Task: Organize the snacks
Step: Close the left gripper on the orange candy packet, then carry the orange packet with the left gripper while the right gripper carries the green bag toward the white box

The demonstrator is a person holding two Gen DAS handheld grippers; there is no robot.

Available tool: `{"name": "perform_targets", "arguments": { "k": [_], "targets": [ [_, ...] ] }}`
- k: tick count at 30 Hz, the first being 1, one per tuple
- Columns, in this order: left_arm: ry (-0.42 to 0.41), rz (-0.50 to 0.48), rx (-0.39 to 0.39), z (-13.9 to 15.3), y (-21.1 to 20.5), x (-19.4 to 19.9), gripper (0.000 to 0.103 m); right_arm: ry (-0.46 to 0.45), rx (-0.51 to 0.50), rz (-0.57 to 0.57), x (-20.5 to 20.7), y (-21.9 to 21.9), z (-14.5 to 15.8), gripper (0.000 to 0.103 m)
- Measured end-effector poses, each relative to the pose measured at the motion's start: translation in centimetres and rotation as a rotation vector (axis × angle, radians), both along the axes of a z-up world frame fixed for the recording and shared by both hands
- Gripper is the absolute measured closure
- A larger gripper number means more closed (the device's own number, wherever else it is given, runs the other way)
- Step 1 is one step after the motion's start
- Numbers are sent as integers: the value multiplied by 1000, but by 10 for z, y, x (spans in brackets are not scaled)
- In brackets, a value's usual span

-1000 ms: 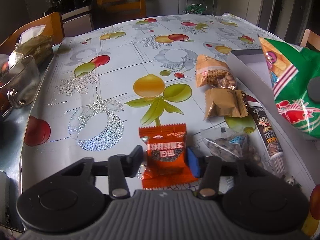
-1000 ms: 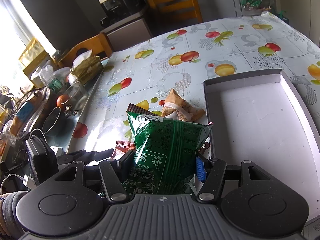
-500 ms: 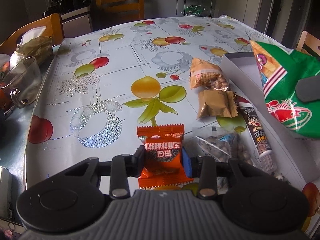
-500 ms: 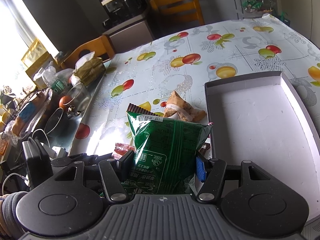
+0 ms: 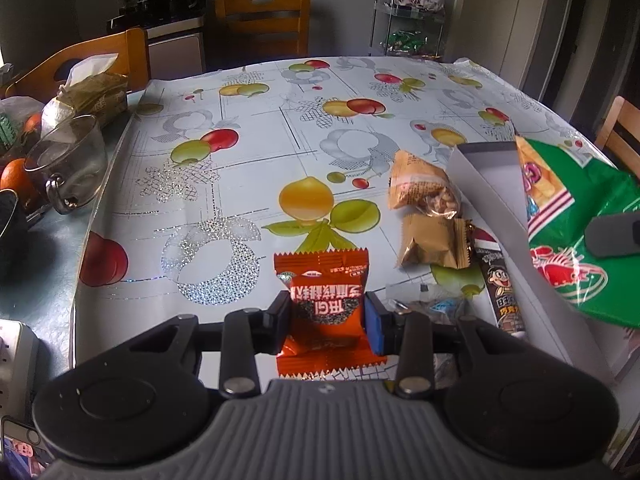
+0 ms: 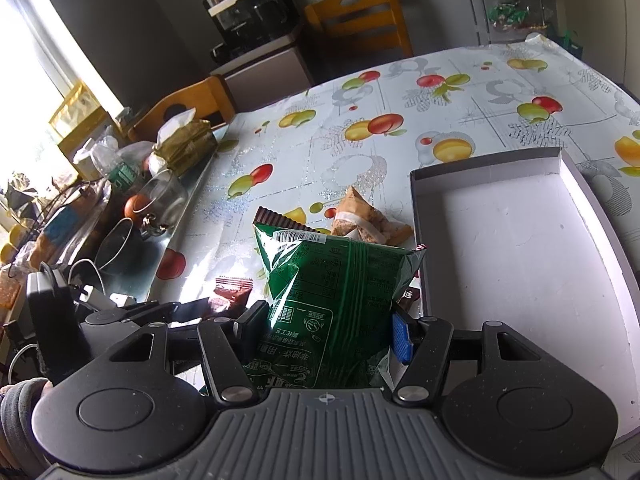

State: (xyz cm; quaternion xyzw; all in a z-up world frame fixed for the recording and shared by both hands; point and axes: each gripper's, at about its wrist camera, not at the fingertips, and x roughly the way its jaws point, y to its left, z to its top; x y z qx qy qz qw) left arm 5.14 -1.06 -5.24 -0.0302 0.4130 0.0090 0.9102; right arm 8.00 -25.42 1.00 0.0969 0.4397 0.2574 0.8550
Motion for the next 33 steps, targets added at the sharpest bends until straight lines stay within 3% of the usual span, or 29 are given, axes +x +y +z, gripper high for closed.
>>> {"name": "perform_targets", "arguments": {
  "k": [18, 33],
  "targets": [
    [-31, -11, 10, 19, -18, 2, 67, -5, 15, 3, 2, -10, 0, 42],
    [-61, -101, -18, 44, -83, 16, 67, -1, 7, -38, 17, -56, 4, 42]
  ]
}}
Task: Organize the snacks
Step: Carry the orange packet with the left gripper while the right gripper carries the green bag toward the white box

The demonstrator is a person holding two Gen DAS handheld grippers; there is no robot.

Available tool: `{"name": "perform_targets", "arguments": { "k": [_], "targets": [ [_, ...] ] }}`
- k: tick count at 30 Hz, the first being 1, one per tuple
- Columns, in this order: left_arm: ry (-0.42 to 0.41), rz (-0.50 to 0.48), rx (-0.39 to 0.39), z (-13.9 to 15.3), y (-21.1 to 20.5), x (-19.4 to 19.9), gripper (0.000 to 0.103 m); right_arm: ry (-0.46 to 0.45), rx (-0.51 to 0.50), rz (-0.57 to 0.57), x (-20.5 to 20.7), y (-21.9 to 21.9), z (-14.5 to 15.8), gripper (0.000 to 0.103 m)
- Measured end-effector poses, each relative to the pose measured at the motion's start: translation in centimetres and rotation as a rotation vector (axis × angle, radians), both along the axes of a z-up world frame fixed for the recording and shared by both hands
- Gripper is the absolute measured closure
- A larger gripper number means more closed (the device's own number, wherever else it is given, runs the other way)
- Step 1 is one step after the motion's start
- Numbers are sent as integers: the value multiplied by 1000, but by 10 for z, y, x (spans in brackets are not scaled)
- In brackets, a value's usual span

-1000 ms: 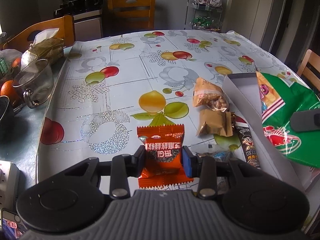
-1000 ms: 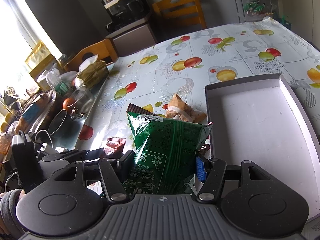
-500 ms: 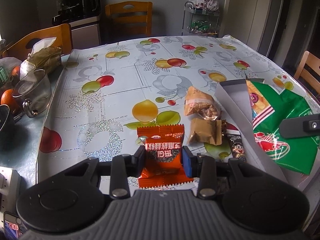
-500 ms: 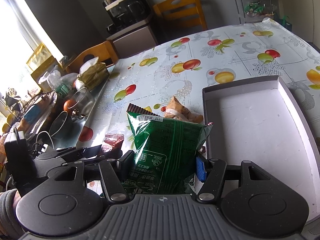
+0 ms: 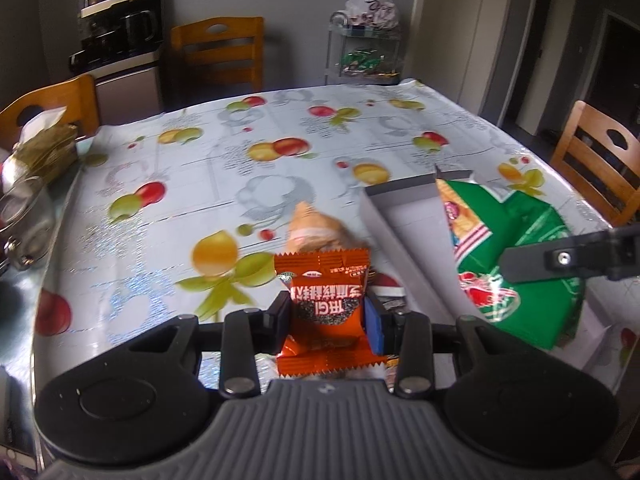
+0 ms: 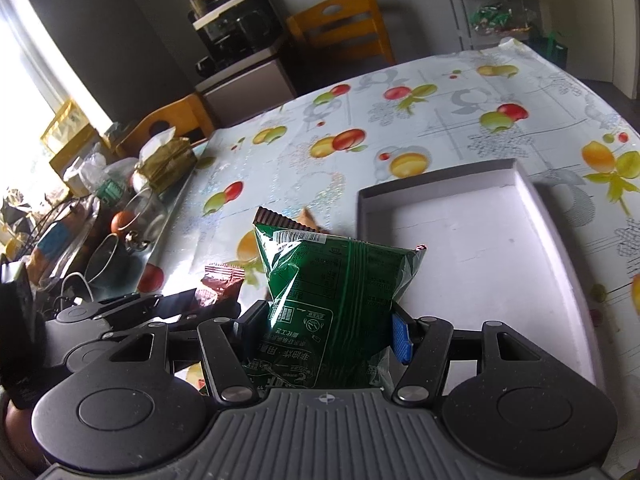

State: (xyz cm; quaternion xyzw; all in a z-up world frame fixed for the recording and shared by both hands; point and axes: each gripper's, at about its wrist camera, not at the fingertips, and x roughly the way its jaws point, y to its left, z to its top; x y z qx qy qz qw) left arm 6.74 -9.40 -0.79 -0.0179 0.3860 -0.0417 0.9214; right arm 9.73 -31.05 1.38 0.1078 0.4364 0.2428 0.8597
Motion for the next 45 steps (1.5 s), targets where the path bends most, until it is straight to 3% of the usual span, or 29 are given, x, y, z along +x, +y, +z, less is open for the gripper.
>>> {"name": "perform_targets", "arguments": {
  "k": [15, 31, 45],
  "targets": [
    [-16, -86, 23, 12, -60, 14, 67, 28, 13, -38, 31, -49, -8, 42],
    [-9, -128, 45, 0, -105, 50, 67, 58, -35, -44, 58, -82, -21, 42],
    [0, -147, 98, -18, -125, 82, 67, 62, -87, -15, 84, -86, -31, 42]
  ]
}}
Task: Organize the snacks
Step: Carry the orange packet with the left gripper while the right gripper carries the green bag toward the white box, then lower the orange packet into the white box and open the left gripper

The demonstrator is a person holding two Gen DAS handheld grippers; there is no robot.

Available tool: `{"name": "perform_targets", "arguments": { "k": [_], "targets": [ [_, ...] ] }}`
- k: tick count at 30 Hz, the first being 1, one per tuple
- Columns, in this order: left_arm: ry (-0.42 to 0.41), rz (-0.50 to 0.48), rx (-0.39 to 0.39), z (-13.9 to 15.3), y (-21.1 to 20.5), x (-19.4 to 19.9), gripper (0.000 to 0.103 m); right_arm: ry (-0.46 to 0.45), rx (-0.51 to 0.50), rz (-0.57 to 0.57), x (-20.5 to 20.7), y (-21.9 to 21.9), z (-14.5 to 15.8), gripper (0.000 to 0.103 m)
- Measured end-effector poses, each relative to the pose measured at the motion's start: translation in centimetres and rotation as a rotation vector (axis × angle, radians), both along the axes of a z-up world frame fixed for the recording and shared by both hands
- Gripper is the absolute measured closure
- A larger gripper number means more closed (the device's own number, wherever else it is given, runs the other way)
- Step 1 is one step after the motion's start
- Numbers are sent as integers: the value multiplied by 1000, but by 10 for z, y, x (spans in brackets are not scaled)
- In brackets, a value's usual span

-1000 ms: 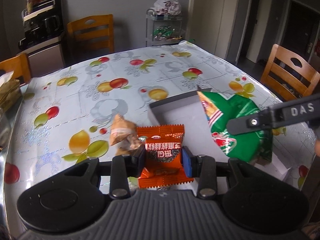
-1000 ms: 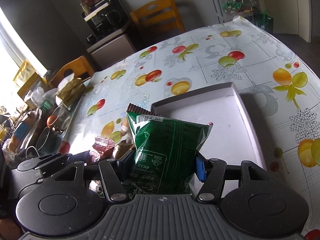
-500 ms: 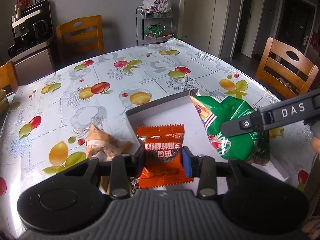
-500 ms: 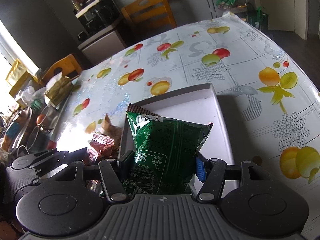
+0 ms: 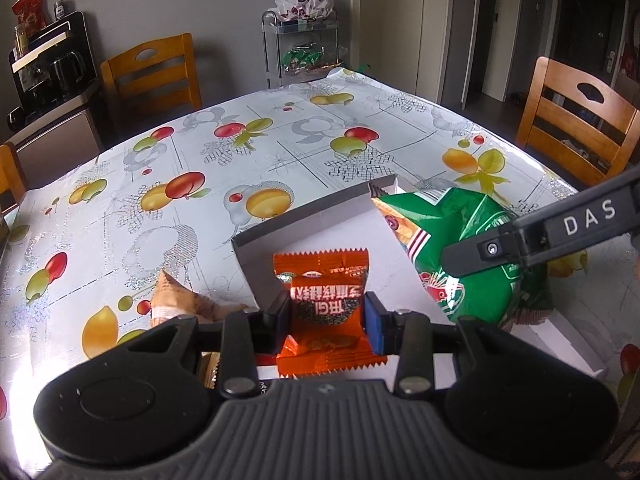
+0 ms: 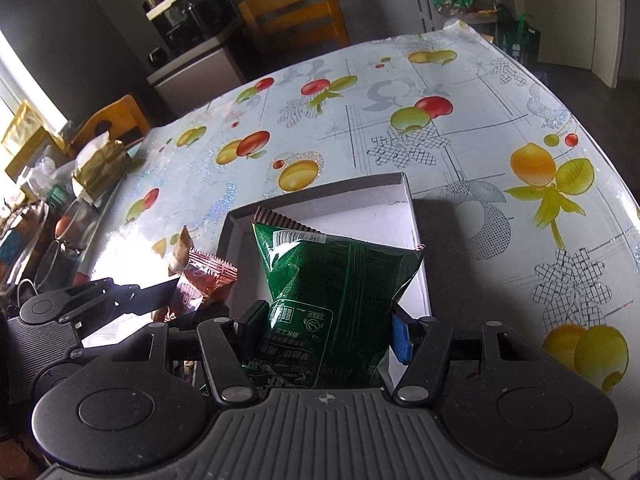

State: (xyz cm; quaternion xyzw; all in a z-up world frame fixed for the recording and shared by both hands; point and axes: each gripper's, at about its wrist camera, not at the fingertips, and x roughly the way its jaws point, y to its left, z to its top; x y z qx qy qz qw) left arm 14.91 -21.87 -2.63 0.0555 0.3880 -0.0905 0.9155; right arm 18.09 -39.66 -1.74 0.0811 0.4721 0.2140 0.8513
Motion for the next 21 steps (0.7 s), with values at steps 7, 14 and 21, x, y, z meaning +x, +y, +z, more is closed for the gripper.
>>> {"name": "perform_targets", "arguments": {
  "k": [7, 14, 21],
  "targets": [
    [13, 5, 14, -10, -2, 12, 67, 7, -22, 25, 10, 5, -6, 42],
    [35, 5, 34, -18, -1, 22, 67, -9, -63, 77, 18, 18, -11, 42],
    [64, 10, 36, -26, 2, 28, 67, -10, -97, 107, 24, 27, -17, 42]
  ]
}}
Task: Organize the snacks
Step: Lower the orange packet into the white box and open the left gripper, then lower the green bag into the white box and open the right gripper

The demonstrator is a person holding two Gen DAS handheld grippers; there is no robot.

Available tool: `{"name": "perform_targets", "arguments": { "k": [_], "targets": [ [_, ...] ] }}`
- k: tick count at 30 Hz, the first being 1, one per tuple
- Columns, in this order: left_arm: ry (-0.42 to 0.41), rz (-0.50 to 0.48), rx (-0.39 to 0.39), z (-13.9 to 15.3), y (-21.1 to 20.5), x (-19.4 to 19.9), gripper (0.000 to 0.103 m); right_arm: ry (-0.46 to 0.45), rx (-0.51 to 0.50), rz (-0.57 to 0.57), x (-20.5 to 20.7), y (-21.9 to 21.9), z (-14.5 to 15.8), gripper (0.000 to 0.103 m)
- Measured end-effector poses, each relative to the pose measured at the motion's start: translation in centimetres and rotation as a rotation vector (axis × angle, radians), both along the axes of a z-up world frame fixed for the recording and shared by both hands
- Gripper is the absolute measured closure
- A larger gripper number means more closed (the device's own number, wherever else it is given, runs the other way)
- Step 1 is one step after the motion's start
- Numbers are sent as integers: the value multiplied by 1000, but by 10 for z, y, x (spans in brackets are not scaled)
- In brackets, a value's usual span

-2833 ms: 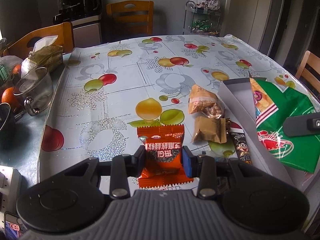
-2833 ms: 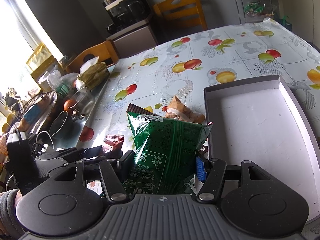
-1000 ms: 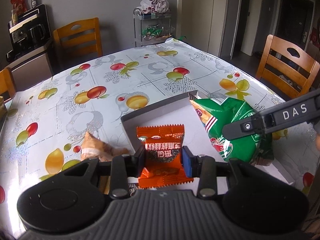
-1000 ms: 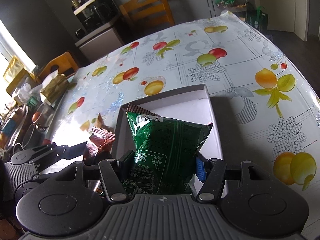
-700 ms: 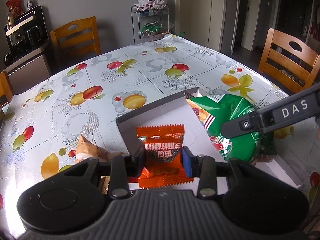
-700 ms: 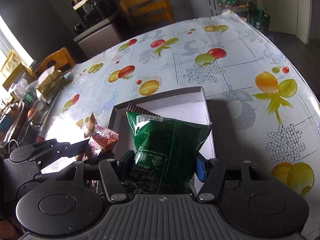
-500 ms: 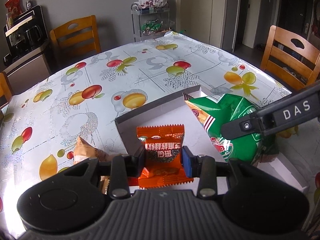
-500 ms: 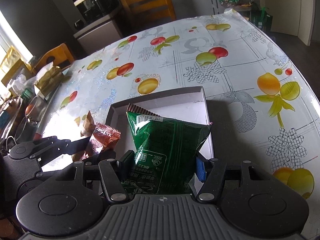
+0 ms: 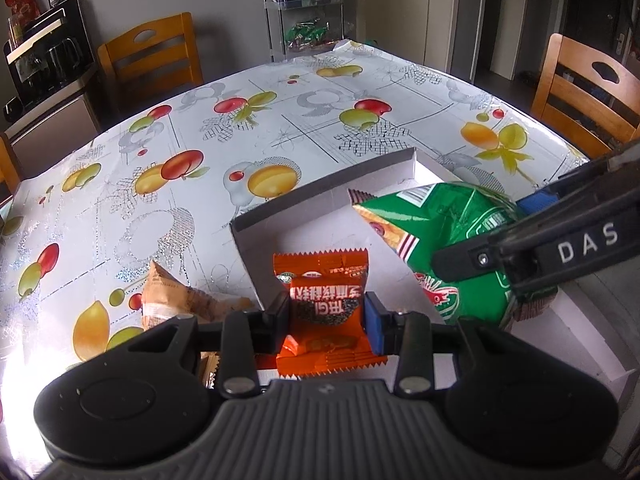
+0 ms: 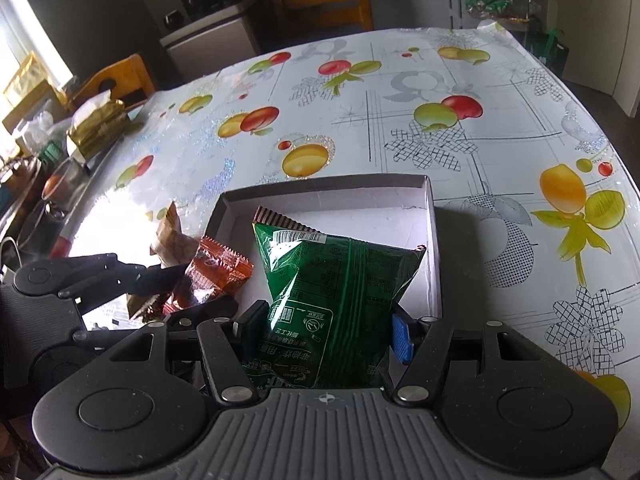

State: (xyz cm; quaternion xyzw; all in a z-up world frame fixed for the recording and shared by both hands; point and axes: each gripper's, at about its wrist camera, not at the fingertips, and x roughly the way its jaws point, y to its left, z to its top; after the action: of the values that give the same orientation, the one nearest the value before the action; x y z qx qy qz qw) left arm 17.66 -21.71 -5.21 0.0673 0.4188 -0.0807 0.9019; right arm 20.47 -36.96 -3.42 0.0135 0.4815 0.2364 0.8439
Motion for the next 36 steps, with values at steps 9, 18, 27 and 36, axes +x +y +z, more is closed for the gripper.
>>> {"name": "perform_targets", "arguments": {
  "k": [9, 18, 27, 36],
  "targets": [
    [8, 3, -7, -7, 0, 4, 66, -15, -52, 19, -2, 7, -6, 41],
    [-28, 0, -10, -3, -1, 1, 33, -28, -60, 3, -5, 4, -2, 34],
    [-50, 13, -20, 7, -1, -9, 24, -36, -45, -23, -10, -1, 6, 30],
    [-62, 29, -46, 18, 6, -23, 23, -62, -26, -42, -20, -1, 17, 28]
  ]
}}
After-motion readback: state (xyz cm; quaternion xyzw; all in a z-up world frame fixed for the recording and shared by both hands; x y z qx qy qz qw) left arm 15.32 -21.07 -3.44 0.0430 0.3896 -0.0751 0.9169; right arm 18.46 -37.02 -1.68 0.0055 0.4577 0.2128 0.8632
